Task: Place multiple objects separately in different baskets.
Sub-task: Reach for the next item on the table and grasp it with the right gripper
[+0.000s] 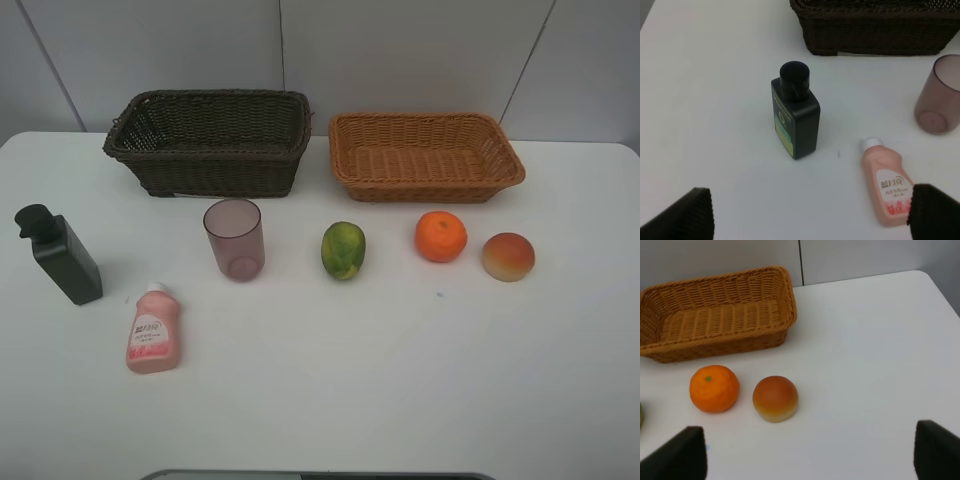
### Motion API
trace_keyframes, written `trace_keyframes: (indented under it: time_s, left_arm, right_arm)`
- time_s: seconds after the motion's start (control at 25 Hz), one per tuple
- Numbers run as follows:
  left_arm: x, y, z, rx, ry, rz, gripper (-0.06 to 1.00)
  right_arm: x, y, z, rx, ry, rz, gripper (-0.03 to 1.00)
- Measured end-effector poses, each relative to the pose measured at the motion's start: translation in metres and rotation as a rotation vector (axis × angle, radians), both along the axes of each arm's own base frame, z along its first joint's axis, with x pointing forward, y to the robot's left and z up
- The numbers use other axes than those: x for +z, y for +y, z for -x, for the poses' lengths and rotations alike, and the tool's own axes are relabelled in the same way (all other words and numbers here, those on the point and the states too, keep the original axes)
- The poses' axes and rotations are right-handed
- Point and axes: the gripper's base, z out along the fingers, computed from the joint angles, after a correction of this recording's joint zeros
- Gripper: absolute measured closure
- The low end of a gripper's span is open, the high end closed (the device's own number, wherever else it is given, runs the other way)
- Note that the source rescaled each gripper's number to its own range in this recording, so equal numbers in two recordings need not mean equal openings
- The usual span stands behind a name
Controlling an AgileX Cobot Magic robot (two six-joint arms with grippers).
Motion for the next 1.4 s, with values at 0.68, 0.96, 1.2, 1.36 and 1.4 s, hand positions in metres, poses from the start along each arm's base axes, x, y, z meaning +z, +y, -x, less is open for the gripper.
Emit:
trace_keyframes:
  time_s: [0.68,0.96,1.2,1.36,1.4]
  left_arm:
    - [0.0000,0.0000,0.0000,0.000,0.000,0.000,-0.06]
    - [0.0000,0.0000,0.0000,0.000,0.000,0.000,-0.06]
    - [0.0000,0.0000,0.0000,0.000,0.000,0.000,-0.06]
    - [0.0000,0.0000,0.0000,0.000,0.000,0.000,-0.06]
    - [0.0000,0.0000,0.0000,0.000,0.000,0.000,-0.06]
  right_arm:
    - [0.0000,0.0000,0.0000,0.000,0.000,0.000,0.21]
    - [0.0000,0.0000,0.0000,0.000,0.000,0.000,0.21]
    - [0.0000,0.0000,0.0000,0.000,0.000,0.000,0.21]
    - [0.0000,0.0000,0.0000,0.000,0.000,0.000,0.21]
    - [0.0000,0.0000,0.0000,0.000,0.000,0.000,0.21]
